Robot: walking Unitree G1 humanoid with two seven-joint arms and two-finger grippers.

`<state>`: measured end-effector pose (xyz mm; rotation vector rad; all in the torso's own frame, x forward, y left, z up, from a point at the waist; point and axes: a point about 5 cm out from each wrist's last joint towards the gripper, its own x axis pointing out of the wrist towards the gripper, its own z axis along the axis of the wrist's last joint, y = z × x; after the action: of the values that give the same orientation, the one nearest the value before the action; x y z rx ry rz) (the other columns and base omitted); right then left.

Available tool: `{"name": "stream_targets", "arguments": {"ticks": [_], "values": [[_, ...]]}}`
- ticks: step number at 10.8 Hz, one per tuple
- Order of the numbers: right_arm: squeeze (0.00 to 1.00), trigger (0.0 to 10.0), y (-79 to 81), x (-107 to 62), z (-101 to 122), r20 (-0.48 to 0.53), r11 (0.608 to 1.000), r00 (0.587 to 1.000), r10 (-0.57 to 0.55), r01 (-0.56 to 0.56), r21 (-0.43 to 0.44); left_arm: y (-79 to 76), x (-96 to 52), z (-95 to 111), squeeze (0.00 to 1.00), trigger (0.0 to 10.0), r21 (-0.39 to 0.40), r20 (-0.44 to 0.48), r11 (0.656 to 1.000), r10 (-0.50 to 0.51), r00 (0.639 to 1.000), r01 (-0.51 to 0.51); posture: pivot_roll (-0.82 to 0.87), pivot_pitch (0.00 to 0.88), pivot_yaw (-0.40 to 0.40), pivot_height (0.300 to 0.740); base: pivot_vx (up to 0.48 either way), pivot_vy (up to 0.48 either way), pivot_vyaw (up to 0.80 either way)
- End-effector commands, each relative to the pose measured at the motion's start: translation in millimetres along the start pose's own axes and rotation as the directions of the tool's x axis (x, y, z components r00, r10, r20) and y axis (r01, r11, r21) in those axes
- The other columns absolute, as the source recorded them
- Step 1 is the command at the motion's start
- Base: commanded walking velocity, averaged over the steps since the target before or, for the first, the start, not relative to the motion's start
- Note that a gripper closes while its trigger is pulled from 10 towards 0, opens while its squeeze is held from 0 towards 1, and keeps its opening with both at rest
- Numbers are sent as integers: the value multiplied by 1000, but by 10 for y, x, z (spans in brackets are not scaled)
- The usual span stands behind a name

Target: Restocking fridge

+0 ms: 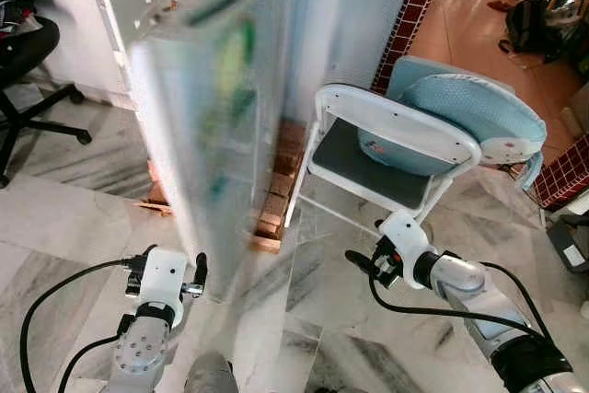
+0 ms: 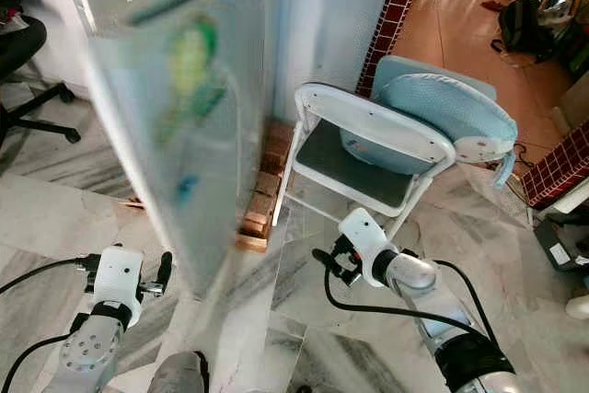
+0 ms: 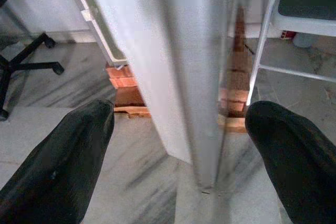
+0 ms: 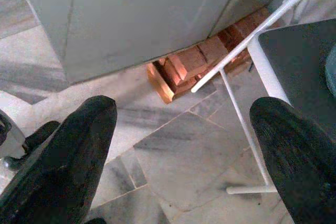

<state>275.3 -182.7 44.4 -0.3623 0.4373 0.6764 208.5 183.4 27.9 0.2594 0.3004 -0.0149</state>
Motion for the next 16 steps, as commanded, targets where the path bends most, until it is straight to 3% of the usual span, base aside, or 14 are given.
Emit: {"name": "stream_targets", "arguments": {"ticks": [1,7,8,9,10,12,14,16], "values": [[0,10000,-44,-33,-47,-17,1000,1000,-16,16,8,-22,-10,-26,0,10000,9,-11,1000,-17,1000,17,249,87,-81,740,0,0,0],[0,10000,-44,-33,-47,-17,1000,1000,-16,16,8,-22,-10,-26,0,10000,9,-11,1000,-17,1000,17,249,87,-81,740,0,0,0],[0,10000,-34,74,76,138,942,943,-303,275,194,-39,113,137,0,10000,13,74,1000,-17,997,16,206,70,-70,740,0,0,0],[0,10000,-18,53,140,161,740,780,-604,474,477,-44,239,334,0,10000,16,167,1000,-7,986,5,205,71,-69,740,0,0,0],[0,10000,-22,38,146,140,667,730,-669,506,547,-66,261,379,0,10000,9,189,1000,-10,982,8,200,70,-68,740,0,0,0],[0,10000,-54,39,154,141,649,711,-689,518,557,-93,275,391,0,10000,-7,190,1000,-8,982,9,200,68,-67,740,0,0,0],[0,10000,-22,0,71,102,589,662,-742,573,570,-113,277,349,0,10000,-22,183,1000,-12,983,17,199,66,-62,740,0,480,0],[0,10000,7,19,45,92,586,660,-746,585,561,-111,328,396,0,10000,-27,199,999,-19,980,25,195,52,-56,740,0,476,0]]}}
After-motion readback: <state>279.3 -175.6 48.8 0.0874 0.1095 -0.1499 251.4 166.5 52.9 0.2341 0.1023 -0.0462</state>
